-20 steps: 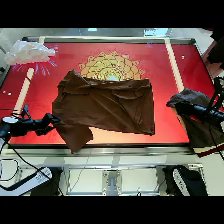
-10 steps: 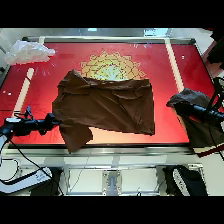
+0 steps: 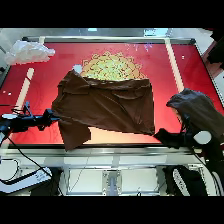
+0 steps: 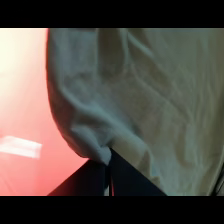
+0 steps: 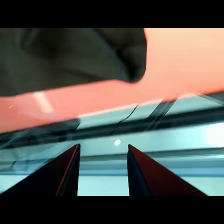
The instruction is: Fold the shirts.
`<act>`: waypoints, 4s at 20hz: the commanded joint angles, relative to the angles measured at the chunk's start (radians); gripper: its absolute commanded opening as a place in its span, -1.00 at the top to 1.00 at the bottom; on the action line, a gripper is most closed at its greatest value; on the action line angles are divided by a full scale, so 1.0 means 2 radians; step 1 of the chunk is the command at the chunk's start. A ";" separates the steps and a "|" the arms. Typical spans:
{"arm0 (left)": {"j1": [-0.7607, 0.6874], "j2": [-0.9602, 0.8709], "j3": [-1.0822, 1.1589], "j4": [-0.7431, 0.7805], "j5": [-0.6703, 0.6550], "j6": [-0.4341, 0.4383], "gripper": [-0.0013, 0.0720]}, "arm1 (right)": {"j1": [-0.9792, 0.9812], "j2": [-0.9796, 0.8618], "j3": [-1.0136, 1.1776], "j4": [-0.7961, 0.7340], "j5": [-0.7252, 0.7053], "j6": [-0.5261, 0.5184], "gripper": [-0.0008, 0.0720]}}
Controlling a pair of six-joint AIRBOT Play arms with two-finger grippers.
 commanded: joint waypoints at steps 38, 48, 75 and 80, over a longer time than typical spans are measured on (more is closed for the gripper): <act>0.001 0.309 0.417 -0.158 -0.095 0.117 0.93 | 0.000 0.136 0.464 -0.106 -0.046 -0.084 0.90; 0.001 0.280 0.514 0.030 -0.171 -0.054 0.93 | 0.000 -0.005 0.621 -0.140 -0.043 -0.140 0.90; -0.168 -0.090 0.536 0.136 0.091 -0.050 -0.82 | 0.089 -0.428 0.454 0.021 -0.531 -0.179 -0.14; -0.093 0.035 0.513 0.236 -0.075 0.039 -0.78 | -0.029 -0.323 0.453 -0.093 -0.260 -0.162 -0.14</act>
